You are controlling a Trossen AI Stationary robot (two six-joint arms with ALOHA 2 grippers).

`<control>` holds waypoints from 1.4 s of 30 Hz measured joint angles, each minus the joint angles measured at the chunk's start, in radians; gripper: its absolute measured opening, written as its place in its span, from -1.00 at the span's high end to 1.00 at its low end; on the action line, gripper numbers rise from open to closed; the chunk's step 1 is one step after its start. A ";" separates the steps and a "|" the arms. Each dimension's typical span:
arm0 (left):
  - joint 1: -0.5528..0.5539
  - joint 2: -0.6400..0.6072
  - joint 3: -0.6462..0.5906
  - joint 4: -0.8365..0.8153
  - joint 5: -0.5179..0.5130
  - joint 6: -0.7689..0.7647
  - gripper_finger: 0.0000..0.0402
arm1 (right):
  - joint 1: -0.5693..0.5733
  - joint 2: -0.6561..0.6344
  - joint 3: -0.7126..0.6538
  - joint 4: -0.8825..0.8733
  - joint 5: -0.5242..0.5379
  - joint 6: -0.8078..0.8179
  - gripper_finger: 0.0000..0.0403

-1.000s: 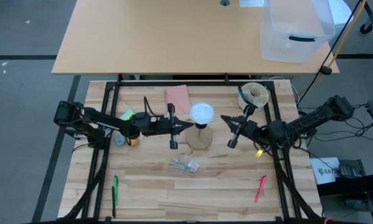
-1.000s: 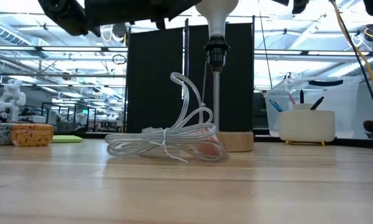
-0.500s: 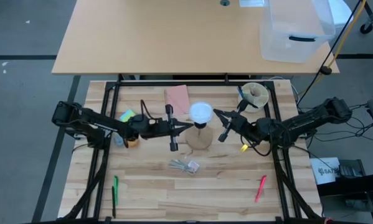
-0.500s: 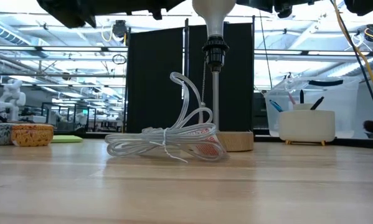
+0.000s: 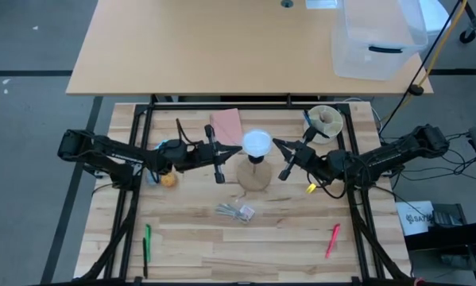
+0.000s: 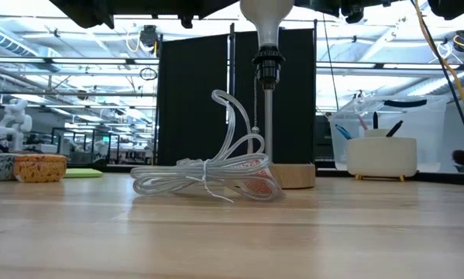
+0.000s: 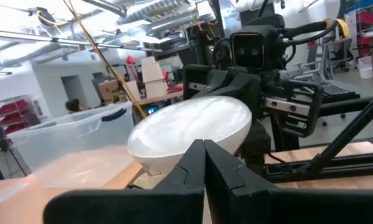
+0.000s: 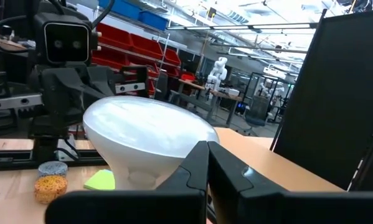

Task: Screw lightbulb
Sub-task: Insert the lightbulb into the lamp, then remove the lightbulb from the lamp

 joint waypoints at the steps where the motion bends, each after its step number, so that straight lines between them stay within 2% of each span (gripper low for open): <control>1: 0.000 0.000 0.000 0.000 0.000 0.000 1.00 | 0.000 0.000 0.000 0.000 0.000 0.000 1.00; 16: 0.045 0.000 0.000 -0.015 0.005 -0.052 1.00 | 0.040 -0.001 0.000 -0.017 0.001 0.008 1.00; 24: 0.048 0.002 0.000 -0.045 -0.118 -0.046 1.00 | 0.093 0.001 -0.002 -0.051 -0.016 0.001 1.00; 27: 0.048 -0.013 0.000 -0.062 -0.125 -0.037 1.00 | 0.133 0.001 -0.002 -0.056 -0.017 -0.024 1.00; 34: 0.052 -0.001 0.000 -0.281 -0.038 -0.115 1.00 | 0.212 0.001 -0.002 -0.024 -0.013 -0.094 1.00; 39: 0.057 0.058 0.000 -0.327 0.075 -0.187 0.99 | 0.217 0.000 -0.002 -0.004 -0.006 -0.095 0.99; 42: 0.056 0.105 0.000 -0.331 0.091 -0.226 0.94 | 0.217 0.000 -0.002 0.023 0.014 -0.079 0.92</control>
